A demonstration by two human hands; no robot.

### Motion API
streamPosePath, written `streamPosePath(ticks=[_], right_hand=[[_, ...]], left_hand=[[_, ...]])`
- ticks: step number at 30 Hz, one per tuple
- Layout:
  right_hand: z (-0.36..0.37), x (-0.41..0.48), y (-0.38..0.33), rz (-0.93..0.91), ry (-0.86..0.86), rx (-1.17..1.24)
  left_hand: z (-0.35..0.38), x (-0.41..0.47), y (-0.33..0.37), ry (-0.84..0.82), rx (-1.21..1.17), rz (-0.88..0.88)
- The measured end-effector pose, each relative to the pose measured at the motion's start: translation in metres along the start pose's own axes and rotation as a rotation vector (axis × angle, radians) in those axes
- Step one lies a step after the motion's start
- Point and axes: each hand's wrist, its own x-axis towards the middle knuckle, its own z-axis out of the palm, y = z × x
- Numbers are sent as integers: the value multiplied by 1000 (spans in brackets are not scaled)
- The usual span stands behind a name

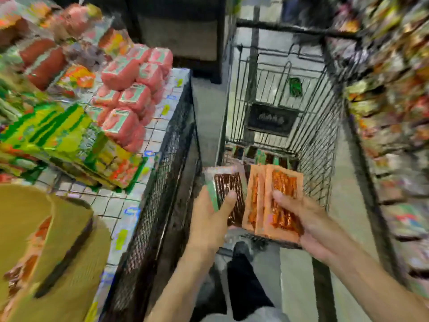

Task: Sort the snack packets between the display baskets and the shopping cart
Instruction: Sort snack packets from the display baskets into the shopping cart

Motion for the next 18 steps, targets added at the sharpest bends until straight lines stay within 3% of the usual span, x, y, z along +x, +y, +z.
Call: streamPosePath(ticks=[8, 15, 18], right_hand=[[-89, 145, 20, 75, 178, -34], [-89, 266, 126, 309, 193, -122], [-80, 302, 176, 429, 244, -56]], left_hand=[[13, 114, -47, 179, 70, -109], [9, 168, -83, 180, 68, -159], [6, 182, -100, 186, 95, -167]])
